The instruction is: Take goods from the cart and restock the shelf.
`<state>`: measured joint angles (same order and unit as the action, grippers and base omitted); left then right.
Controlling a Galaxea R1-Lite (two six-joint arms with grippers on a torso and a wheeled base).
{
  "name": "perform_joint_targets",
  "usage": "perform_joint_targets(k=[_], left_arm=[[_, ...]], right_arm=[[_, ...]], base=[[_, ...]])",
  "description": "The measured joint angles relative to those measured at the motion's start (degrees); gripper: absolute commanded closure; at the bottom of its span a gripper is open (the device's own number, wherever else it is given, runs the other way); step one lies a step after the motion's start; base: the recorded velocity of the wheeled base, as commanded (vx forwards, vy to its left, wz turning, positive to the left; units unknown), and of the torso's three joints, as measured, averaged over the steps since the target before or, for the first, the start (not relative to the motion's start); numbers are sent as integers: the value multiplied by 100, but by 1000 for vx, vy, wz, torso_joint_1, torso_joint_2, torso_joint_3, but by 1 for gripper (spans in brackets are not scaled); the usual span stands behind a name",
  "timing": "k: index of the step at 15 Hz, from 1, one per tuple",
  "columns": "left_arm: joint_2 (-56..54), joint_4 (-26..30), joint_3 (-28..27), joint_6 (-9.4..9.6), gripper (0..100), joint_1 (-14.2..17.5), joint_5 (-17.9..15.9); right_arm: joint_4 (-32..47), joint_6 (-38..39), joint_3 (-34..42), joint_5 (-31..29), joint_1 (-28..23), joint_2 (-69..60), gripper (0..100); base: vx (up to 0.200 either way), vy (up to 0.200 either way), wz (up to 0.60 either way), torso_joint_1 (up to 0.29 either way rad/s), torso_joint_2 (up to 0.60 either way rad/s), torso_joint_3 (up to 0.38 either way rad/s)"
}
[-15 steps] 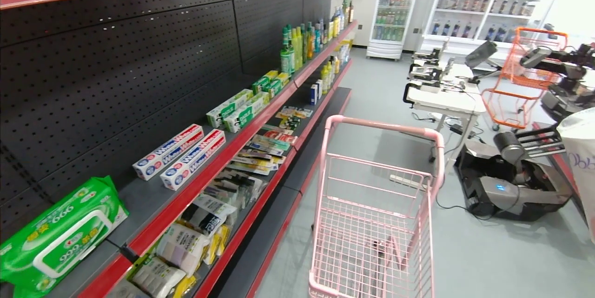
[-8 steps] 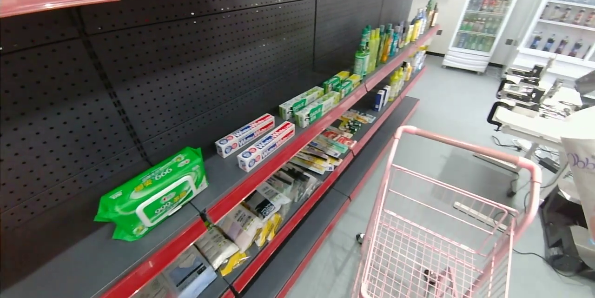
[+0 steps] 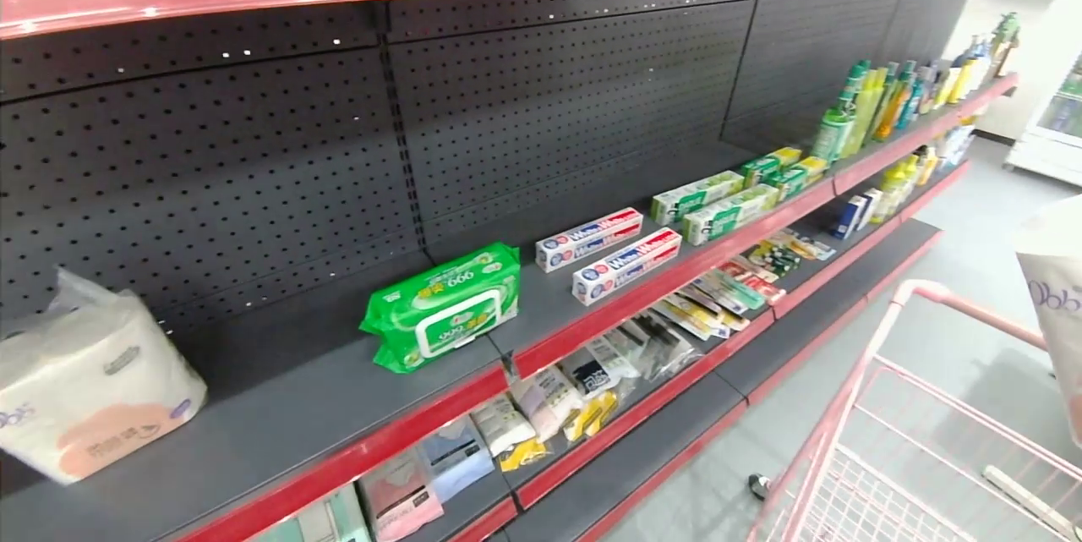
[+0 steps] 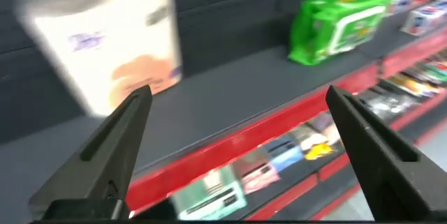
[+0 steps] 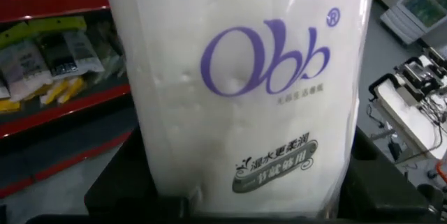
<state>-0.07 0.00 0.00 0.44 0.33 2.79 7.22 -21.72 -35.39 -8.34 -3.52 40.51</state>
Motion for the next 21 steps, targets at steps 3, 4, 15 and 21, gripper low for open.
perform_joint_targets(k=[3,4,15,21], left_arm=[[0,0,0,0,0,0,0],[0,0,0,0,0,-2,-1],[0,0,0,7,0,0,-6],[28,0,0,2,0,7,-12]], right_arm=[[-2,-4,-2,-2,0,0,100],[-2,-6,-2,2,0,0,100],[-30,167,129,152,17,-195,100],[-13,892,725,1520,227,-1152,100]], base=[[0,0,600,1,5,4],[0,0,600,2,12,2],[0,0,218,0,1,1],[0,0,0,0,0,0]])
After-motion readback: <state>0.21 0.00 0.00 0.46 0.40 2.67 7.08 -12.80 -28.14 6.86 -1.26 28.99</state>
